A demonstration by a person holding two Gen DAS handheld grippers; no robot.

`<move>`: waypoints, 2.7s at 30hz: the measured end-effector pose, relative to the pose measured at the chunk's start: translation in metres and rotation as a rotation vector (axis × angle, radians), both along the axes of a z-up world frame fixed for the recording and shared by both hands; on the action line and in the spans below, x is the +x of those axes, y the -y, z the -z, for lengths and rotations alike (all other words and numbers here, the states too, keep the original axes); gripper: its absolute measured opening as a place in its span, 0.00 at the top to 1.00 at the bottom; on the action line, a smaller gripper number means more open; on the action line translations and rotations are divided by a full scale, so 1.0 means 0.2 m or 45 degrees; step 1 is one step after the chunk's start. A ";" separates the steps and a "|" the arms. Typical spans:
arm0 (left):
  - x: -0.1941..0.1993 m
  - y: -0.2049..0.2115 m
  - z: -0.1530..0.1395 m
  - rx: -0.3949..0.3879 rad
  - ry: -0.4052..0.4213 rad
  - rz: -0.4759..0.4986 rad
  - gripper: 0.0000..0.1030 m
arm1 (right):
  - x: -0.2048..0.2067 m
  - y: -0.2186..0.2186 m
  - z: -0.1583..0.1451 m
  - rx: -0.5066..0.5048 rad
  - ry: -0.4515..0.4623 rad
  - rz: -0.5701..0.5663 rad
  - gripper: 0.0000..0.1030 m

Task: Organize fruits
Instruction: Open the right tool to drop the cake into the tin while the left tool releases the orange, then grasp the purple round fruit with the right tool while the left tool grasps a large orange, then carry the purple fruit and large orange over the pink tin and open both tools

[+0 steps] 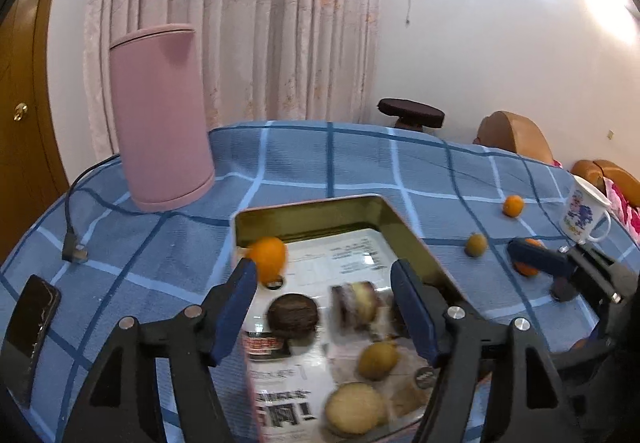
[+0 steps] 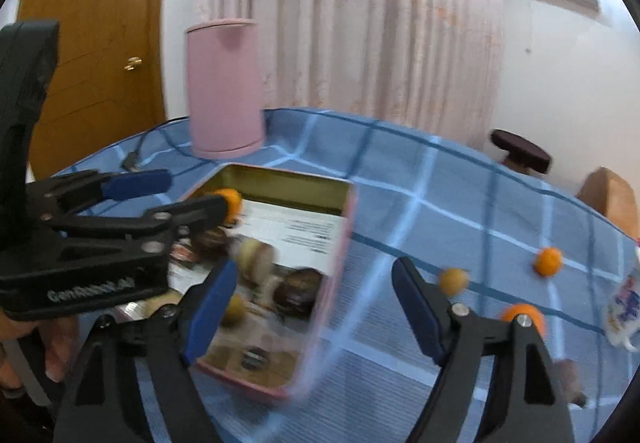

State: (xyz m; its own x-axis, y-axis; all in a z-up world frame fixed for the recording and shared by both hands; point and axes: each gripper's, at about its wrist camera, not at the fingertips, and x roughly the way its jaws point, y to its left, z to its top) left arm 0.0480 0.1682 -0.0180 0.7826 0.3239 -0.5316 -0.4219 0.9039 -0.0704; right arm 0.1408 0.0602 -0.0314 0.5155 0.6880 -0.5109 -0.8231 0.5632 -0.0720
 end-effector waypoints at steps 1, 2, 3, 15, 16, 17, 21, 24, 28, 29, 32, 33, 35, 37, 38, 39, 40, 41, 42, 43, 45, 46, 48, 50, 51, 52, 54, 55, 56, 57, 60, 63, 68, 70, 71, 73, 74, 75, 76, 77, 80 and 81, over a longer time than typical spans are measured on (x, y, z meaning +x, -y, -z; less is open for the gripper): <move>0.01 0.03 0.00 0.007 -0.003 0.016 0.32 | 0.01 0.04 -0.01 0.007 0.006 0.020 0.20; 0.02 0.04 0.00 0.014 -0.006 0.024 0.32 | 0.03 0.10 -0.02 0.012 0.021 0.053 0.20; 0.03 0.07 0.00 0.022 -0.011 0.037 0.32 | 0.05 0.15 -0.03 0.008 0.040 0.093 0.18; 0.20 0.40 -0.01 0.124 -0.061 0.223 0.31 | 0.34 0.59 -0.01 -0.069 -0.047 0.431 0.12; 0.22 0.42 0.00 0.130 -0.068 0.236 0.31 | 0.35 0.59 0.01 -0.082 -0.071 0.423 0.12; 0.23 0.44 0.00 0.133 -0.075 0.242 0.31 | 0.37 0.59 0.03 -0.092 -0.091 0.424 0.12; 0.30 0.49 0.02 0.144 -0.101 0.276 0.31 | 0.41 0.58 0.09 -0.141 -0.159 0.439 0.15; 0.34 0.54 0.02 0.157 -0.112 0.300 0.31 | 0.44 0.58 0.14 -0.163 -0.229 0.426 0.26; 0.39 0.58 0.03 0.148 -0.129 0.326 0.31 | 0.48 0.61 0.16 -0.143 -0.293 0.418 0.47; 0.40 0.58 0.03 0.142 -0.133 0.331 0.31 | 0.48 0.63 0.15 -0.121 -0.311 0.411 0.48; 0.45 0.62 0.04 0.109 -0.147 0.359 0.31 | 0.48 0.69 0.12 -0.054 -0.289 0.464 0.48; 0.48 0.64 0.04 0.100 -0.152 0.372 0.31 | 0.49 0.71 0.11 -0.035 -0.276 0.492 0.48; 0.52 0.67 0.04 0.079 -0.156 0.399 0.31 | 0.51 0.75 0.10 -0.017 -0.281 0.526 0.48; 0.58 0.70 0.06 0.056 -0.172 0.430 0.31 | 0.52 0.80 0.09 0.005 -0.278 0.562 0.48; 0.60 0.71 0.06 0.052 -0.178 0.436 0.31 | 0.53 0.82 0.09 0.013 -0.273 0.576 0.48; 0.63 0.73 0.07 0.046 -0.186 0.443 0.31 | 0.53 0.83 0.08 0.021 -0.267 0.590 0.48; 0.66 0.74 0.08 0.026 -0.198 0.461 0.31 | 0.54 0.86 0.08 0.038 -0.269 0.602 0.48; 0.69 0.74 0.09 0.009 -0.209 0.474 0.31 | 0.54 0.88 0.07 0.058 -0.280 0.609 0.48; 0.71 0.75 0.11 -0.011 -0.220 0.484 0.31 | 0.55 0.90 0.07 0.086 -0.295 0.618 0.48; 0.74 0.75 0.12 -0.027 -0.231 0.493 0.31 | 0.55 0.91 0.07 0.097 -0.302 0.623 0.48; 0.79 0.77 0.14 -0.057 -0.253 0.511 0.32 | 0.55 0.92 0.07 0.110 -0.304 0.632 0.48; 0.81 0.77 0.15 -0.065 -0.261 0.519 0.32 | 0.55 0.93 0.07 0.116 -0.301 0.631 0.48; 0.85 0.79 0.16 -0.070 -0.273 0.535 0.34 | 0.55 0.93 0.07 0.116 -0.300 0.628 0.48; 0.88 0.79 0.18 -0.088 -0.292 0.553 0.47 | 0.55 0.92 0.07 0.113 -0.304 0.622 0.48; 0.90 0.79 0.19 -0.078 -0.305 0.549 0.49 | 0.55 0.92 0.07 0.116 -0.306 0.619 0.48; 0.90 0.79 0.20 -0.075 -0.307 0.549 0.51 | 0.55 0.92 0.06 0.117 -0.307 0.617 0.48; 0.90 0.77 0.20 -0.111 -0.299 0.554 0.52 | 0.55 0.93 0.06 0.115 -0.304 0.619 0.48; 0.89 0.76 0.20 -0.121 -0.296 0.551 0.52 | 0.55 0.92 0.06 0.112 -0.298 0.617 0.48; 0.89 0.76 0.20 -0.122 -0.293 0.547 0.52 | 0.54 0.92 0.06 0.112 -0.288 0.613 0.48; 0.87 0.76 0.21 -0.120 -0.290 0.545 0.52 | 0.53 0.92 0.05 0.110 -0.272 0.612 0.48; 0.82 0.75 0.20 -0.144 -0.272 0.547 0.53 | 0.49 0.90 0.03 0.099 -0.213 0.600 0.48; 0.75 0.75 0.17 -0.119 -0.236 0.544 0.53 | 0.46 0.89 0.02 0.110 -0.179 0.589 0.48; 0.62 0.76 0.13 -0.058 -0.178 0.532 0.53 | 0.41 0.85 0.01 0.122 -0.173 0.558 0.48; 0.57 0.76 0.12 -0.038 -0.158 0.526 0.53 | 0.39 0.82 0.01 0.124 -0.170 0.543 0.48; 0.56 0.76 0.12 -0.030 -0.150 0.522 0.53 | 0.38 0.81 0.01 0.120 -0.167 0.538 0.48; 0.52 0.75 0.12 -0.015 -0.136 0.509 0.53 | 0.37 0.79 0.01 0.116 -0.160 0.529 0.48; 0.51 0.74 0.12 -0.021 -0.127 0.508 0.53 | 0.37 0.79 0.01 0.117 -0.160 0.524 0.48; 0.49 0.73 0.11 -0.025 -0.118 0.507 0.53 | 0.36 0.78 0.01 0.115 -0.158 0.521 0.48; 0.48 0.72 0.11 -0.018 -0.111 0.501 0.53 | 0.36 0.77 0.01 0.115 -0.156 0.520 0.48; 0.47 0.72 0.11 -0.016 -0.107 0.499 0.53 | 0.35 0.77 0.01 0.117 -0.153 0.518 0.48; 0.45 0.71 0.10 -0.017 -0.090 0.490 0.53 | 0.34 0.76 0.00 0.123 -0.144 0.517 0.48; 0.44 0.71 0.09 -0.014 -0.082 0.485 0.53 | 0.34 0.76 0.00 0.125 -0.142 0.515 0.48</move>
State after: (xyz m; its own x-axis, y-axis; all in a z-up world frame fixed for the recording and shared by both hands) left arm 0.1358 0.0265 -0.0370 0.8106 0.0104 -0.5854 -0.0600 0.9961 -0.0653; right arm 0.2078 -0.0918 -0.0321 0.6989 0.4902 -0.5208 -0.5345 0.8418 0.0750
